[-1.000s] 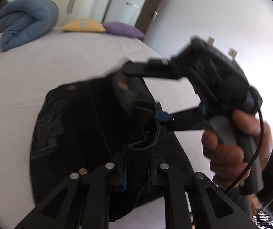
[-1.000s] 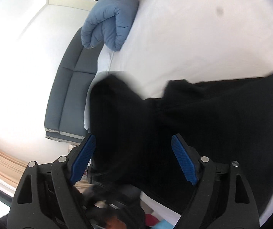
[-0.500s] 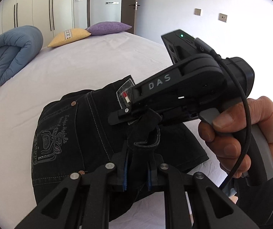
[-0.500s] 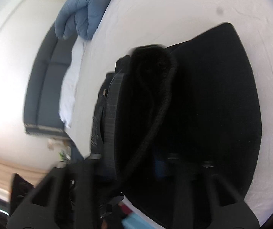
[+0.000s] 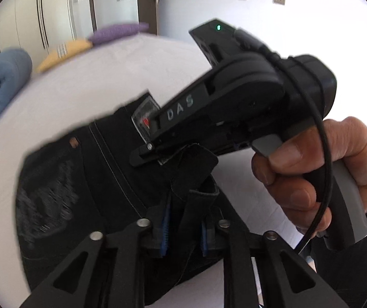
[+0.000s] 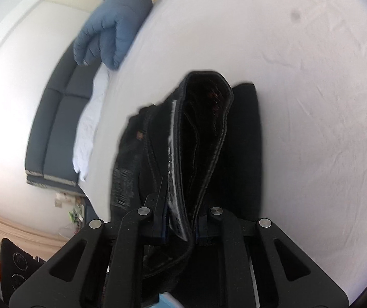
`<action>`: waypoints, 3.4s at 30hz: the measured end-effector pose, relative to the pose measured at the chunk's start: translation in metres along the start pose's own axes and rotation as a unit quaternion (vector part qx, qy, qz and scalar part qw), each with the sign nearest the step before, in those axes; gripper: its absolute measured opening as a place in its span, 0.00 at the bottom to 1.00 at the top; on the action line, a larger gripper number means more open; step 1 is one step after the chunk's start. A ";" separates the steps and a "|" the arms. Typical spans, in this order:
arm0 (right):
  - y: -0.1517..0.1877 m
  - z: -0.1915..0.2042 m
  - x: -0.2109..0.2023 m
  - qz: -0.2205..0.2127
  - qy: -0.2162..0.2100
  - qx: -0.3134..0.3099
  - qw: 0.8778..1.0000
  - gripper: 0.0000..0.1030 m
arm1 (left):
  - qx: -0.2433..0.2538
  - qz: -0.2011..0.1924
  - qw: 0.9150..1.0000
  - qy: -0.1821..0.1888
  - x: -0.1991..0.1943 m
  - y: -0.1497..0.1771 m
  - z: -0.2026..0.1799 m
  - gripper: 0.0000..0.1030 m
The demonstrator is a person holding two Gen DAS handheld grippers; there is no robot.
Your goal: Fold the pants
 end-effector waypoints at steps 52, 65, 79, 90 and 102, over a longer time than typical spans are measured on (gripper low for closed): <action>0.067 0.043 -0.041 -0.033 0.126 -0.068 0.989 0.22 | -0.126 0.051 0.991 -0.015 -0.040 0.029 0.155 0.38; 0.074 0.038 -0.041 -0.056 0.131 -0.062 0.988 0.22 | -0.126 0.053 0.987 -0.086 -0.004 -0.035 0.214 0.39; 0.095 0.048 -0.053 -0.063 0.133 -0.081 0.986 0.24 | -0.088 -0.006 0.989 -0.119 -0.054 0.036 0.184 0.47; 0.086 0.062 -0.141 -0.160 0.127 -0.073 0.976 0.84 | -0.197 -0.050 0.977 -0.067 -0.108 0.039 0.233 0.88; 0.037 -0.019 -0.065 -0.034 0.072 0.048 0.996 0.56 | -0.227 0.090 0.968 0.058 -0.036 0.026 0.234 0.74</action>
Point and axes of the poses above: each gripper's, at about its wrist camera, not at the fingertips, and x roughly the way its jaws point, z to its left, y to its underside, the point moved 9 cm from there along x, roughly the way its jaws point, and after that the axes turned 11 degrees about -x, right-handed, at the moved point
